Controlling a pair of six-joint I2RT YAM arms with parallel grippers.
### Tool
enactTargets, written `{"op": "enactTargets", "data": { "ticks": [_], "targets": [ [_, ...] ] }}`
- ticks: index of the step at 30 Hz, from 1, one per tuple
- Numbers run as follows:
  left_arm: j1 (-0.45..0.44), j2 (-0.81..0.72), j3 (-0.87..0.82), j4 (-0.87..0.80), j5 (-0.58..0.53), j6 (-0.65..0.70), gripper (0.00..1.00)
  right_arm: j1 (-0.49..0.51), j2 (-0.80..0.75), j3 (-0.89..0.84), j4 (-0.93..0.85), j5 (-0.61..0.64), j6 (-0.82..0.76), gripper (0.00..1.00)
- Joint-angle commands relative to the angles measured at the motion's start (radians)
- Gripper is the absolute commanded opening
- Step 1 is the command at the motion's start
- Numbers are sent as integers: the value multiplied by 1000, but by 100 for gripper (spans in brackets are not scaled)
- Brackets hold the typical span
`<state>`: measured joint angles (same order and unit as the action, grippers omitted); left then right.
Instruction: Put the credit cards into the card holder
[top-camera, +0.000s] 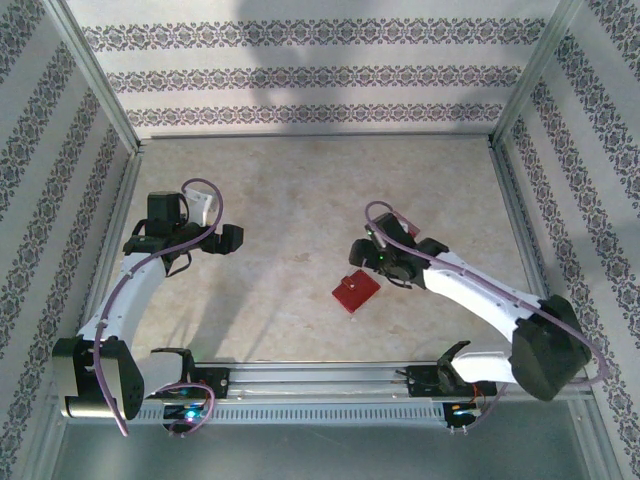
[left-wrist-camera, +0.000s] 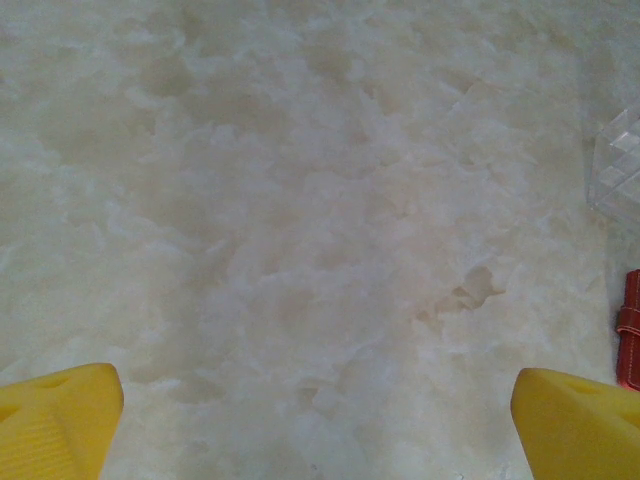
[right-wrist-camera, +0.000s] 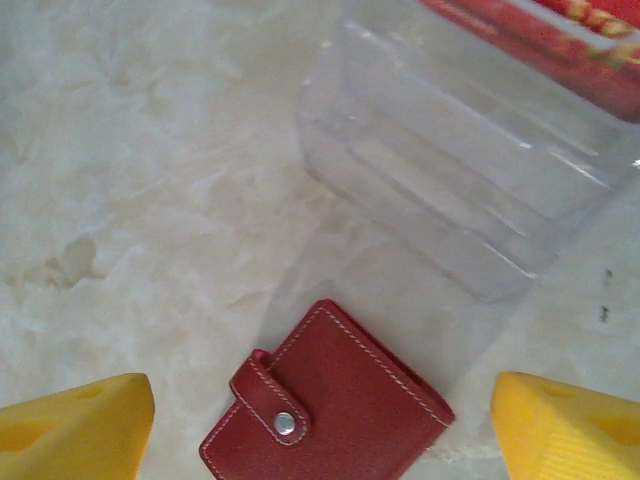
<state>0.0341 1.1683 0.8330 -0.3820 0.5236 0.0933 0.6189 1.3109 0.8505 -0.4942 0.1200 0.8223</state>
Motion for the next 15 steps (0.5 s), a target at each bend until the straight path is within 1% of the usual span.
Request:
{"op": "enactTargets", "data": {
  "ticks": [1,6,10,15],
  "targets": [
    [18,2,10,9,18,-12,100,35,86,66,14,-11,-111,89],
    [22,-9,7,-3,13,-4,100,47,178,81,45,-25,-126,89],
    [23,-15,-6,21,17,-6,100,48,204,29,105,-46,-108,89],
    [24,-5,8,1,14,-7,100,37,229,-11,97,-47,-70,90]
  ]
}}
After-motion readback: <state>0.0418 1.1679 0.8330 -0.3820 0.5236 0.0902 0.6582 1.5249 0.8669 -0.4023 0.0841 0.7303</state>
